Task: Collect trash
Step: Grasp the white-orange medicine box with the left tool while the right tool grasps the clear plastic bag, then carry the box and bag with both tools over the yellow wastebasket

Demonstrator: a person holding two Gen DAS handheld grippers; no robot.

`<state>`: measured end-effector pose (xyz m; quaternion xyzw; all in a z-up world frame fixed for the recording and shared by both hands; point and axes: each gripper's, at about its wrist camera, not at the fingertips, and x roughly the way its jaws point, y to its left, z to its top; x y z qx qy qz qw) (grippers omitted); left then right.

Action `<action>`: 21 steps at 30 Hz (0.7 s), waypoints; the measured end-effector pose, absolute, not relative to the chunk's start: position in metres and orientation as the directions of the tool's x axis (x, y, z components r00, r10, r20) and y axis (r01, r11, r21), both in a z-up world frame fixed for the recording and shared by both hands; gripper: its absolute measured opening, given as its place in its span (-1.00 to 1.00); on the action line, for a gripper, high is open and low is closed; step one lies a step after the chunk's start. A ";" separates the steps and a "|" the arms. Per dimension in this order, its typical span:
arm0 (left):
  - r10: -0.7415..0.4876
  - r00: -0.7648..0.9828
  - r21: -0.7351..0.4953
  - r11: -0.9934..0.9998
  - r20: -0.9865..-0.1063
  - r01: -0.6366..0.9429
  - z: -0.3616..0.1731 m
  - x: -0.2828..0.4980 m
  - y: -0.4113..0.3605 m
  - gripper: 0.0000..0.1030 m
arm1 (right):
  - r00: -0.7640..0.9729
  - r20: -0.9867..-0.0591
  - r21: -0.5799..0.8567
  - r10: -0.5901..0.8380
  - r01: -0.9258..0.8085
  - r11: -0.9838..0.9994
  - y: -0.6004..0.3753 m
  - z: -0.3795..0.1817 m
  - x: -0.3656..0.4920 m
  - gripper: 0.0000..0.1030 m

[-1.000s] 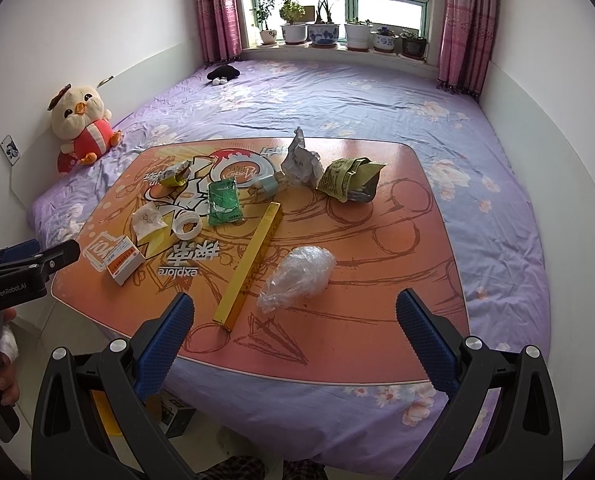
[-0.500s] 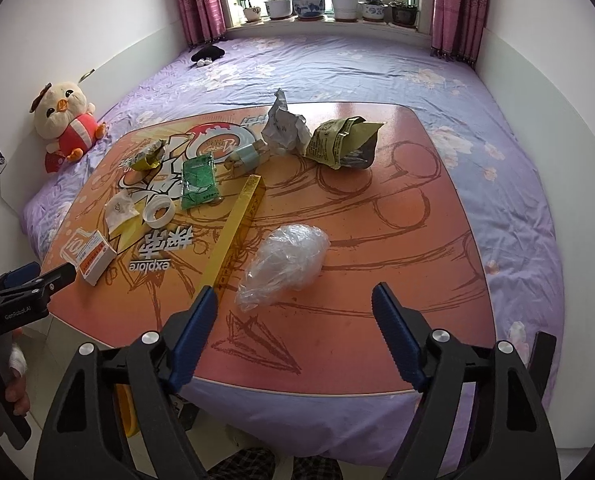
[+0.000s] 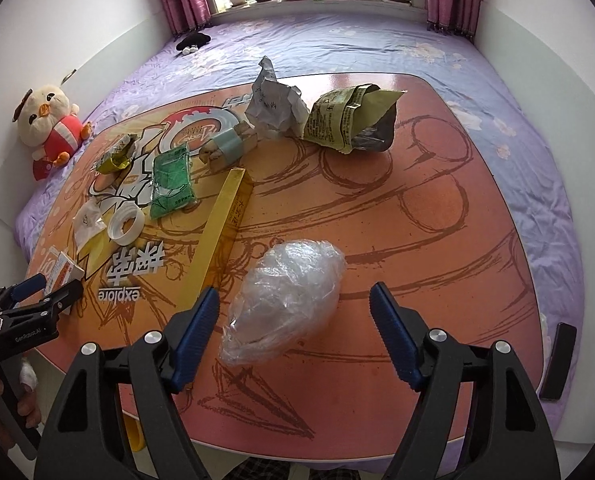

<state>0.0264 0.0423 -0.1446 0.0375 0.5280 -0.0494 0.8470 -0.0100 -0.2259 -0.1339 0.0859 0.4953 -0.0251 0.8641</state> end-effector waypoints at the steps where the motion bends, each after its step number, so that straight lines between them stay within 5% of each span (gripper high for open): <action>1: -0.045 0.440 0.014 0.991 -0.897 0.131 -0.145 0.027 0.041 0.92 | 0.506 -0.862 0.114 0.038 0.121 0.986 -0.226 -0.135 -0.008 0.45; 8: -0.056 0.441 0.015 0.988 -0.896 0.154 -0.143 0.034 0.036 0.81 | 0.492 -0.870 0.062 0.019 0.071 0.996 -0.229 -0.142 -0.002 0.11; 16: -0.037 0.460 0.025 0.992 -0.887 0.128 -0.134 0.022 0.027 -0.03 | 0.490 -0.870 0.040 0.062 -0.055 0.998 -0.239 -0.139 -0.005 -0.24; 21: -0.011 0.442 0.024 0.997 -0.897 0.072 -0.132 0.020 0.022 -0.03 | 0.482 -0.869 0.048 0.110 -0.138 0.989 -0.245 -0.139 -0.003 -0.35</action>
